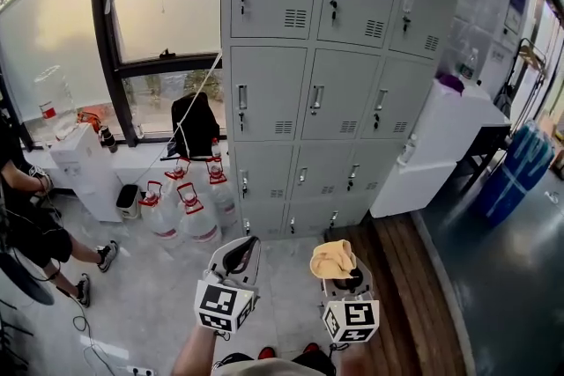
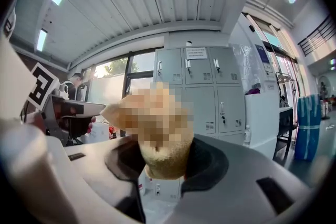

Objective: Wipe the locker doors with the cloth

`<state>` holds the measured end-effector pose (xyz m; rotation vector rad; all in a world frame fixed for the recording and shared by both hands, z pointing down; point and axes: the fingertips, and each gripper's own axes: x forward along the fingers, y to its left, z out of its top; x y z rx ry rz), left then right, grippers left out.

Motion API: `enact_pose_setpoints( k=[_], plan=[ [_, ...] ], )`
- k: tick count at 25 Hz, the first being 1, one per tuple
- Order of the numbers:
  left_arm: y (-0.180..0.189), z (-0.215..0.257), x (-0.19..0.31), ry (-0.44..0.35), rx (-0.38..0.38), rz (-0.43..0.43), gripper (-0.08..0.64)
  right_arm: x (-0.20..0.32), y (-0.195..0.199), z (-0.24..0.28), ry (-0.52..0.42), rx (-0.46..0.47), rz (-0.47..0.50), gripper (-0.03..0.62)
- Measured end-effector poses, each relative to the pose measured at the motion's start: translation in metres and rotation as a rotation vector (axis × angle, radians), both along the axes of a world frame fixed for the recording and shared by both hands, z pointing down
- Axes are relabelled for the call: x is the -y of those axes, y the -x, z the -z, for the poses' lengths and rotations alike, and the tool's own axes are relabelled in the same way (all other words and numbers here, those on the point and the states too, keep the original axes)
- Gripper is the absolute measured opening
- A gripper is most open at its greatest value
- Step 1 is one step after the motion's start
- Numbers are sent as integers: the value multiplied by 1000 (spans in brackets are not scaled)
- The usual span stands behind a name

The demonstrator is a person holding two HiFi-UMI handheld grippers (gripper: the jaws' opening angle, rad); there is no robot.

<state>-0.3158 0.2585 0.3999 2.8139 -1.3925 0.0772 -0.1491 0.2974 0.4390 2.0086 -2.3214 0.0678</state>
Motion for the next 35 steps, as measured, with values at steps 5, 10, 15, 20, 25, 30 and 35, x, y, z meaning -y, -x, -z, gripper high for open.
enact_pose_setpoints(
  k=[5, 10, 15, 20, 25, 30, 35],
  plan=[
    [-20, -2, 18, 3, 3, -21, 23, 15, -23, -1, -1, 8, -28, 183],
    [-44, -1, 53, -2, 7, -24, 23, 49, -48, -3, -2, 16, -33, 183],
    [-81, -4, 105, -9, 18, 2, 23, 105, -90, -6, -17, 24, -18, 183],
    [-130, 3, 168, -21, 19, 45, 23, 181, -139, -1, -22, 34, 29, 183],
    [-168, 17, 232, -16, 12, 124, 23, 258, -172, 13, -23, 27, 131, 183],
    [-197, 26, 282, -20, 17, 188, 23, 318, -195, 21, -27, 37, 217, 183],
    [-217, 30, 319, -37, 18, 241, 23, 366, -206, 25, -37, 46, 290, 183]
  ],
)
